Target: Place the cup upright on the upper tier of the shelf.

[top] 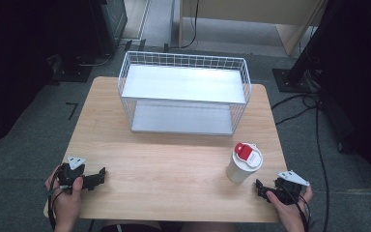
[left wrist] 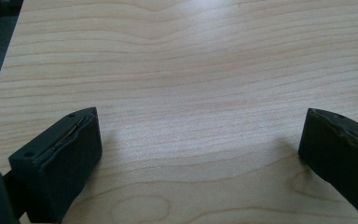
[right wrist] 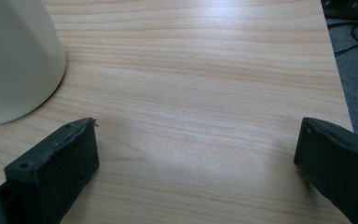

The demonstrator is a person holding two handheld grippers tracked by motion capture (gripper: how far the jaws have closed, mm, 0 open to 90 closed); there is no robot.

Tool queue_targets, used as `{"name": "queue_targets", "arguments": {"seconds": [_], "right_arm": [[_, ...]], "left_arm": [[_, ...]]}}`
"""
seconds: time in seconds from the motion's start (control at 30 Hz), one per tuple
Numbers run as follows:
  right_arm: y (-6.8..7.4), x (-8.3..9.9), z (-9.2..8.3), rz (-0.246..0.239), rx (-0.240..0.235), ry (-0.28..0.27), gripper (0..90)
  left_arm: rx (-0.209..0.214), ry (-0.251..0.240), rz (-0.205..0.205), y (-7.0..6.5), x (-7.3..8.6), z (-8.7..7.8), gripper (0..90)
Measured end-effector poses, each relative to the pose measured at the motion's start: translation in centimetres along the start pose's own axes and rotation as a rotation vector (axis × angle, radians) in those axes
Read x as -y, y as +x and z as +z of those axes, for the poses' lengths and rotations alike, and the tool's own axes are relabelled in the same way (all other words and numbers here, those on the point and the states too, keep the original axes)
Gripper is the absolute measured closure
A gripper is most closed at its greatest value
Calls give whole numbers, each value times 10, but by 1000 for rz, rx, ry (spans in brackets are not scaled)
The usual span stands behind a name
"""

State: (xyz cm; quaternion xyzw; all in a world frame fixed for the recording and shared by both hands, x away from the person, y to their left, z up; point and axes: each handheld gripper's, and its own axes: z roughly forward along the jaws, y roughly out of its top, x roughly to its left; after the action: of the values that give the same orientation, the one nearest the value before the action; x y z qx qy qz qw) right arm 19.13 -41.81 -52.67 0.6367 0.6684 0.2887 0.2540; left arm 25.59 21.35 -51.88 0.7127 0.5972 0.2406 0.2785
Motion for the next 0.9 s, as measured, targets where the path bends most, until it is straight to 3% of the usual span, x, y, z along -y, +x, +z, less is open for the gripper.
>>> {"name": "queue_targets", "arguments": {"seconds": [0.23, 0.5, 0.7, 0.73, 0.83, 0.9], "right_arm": [[3, 1, -2, -16, 19, -10, 0], [17, 0, -9, -39, -32, -57, 0], [30, -1, -16, -62, -89, -97, 0], [34, -2, -17, -64, -116, -105, 0], [38, -6, -19, -41, -171, -137, 0], [40, -7, -21, -41, -181, -148, 0]], "left_arm": [[0, 0, 0, 0, 0, 0, 0], [0, 0, 0, 0, 0, 0, 0], [0, 0, 0, 0, 0, 0, 0], [0, 0, 0, 0, 0, 0, 0], [0, 0, 0, 0, 0, 0, 0], [0, 0, 0, 0, 0, 0, 0]]}}
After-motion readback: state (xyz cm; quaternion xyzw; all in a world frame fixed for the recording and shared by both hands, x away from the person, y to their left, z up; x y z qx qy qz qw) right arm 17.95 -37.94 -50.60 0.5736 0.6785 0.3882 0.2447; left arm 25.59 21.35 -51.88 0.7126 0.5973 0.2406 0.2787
